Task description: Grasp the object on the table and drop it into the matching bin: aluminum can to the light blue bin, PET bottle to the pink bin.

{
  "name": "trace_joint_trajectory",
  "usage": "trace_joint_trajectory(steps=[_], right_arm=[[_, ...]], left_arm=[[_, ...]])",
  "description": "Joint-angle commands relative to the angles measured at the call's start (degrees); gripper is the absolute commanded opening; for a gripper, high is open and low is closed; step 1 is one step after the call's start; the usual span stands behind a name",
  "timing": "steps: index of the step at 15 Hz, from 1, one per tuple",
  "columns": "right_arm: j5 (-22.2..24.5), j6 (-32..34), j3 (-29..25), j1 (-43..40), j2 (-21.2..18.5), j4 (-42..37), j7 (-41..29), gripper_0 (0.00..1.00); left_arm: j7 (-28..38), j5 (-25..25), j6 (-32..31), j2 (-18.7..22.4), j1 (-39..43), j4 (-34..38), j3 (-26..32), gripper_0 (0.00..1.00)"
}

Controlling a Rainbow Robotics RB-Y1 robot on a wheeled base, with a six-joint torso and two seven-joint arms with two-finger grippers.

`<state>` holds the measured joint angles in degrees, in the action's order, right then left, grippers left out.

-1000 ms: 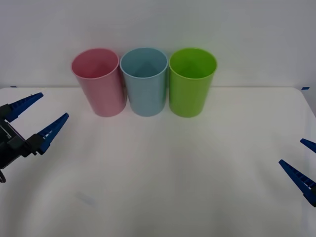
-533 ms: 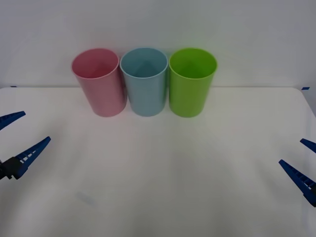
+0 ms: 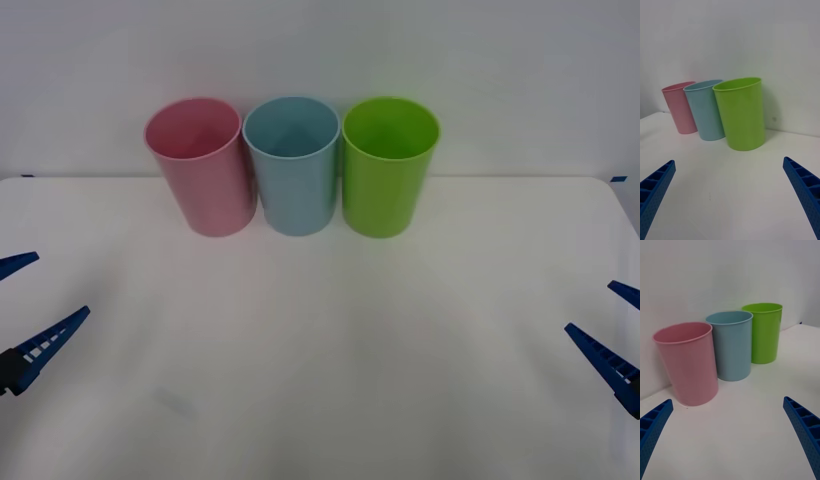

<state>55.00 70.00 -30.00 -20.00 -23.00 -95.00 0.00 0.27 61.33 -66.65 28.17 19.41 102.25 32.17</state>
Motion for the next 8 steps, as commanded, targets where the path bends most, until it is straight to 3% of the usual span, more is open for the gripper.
trace_joint_trajectory(steps=[1,8], right_arm=[[0.0,0.0,0.0,0.0,0.0,0.0,0.0,1.0],[0.0,0.0,0.0,0.0,0.0,0.0,0.0,1.0]], left_arm=[[-0.53,-0.51,-0.06,0.05,1.51,0.58,-0.09,1.0],[-0.45,-1.22,0.38,-0.04,3.09,1.37,-1.23,1.0]])
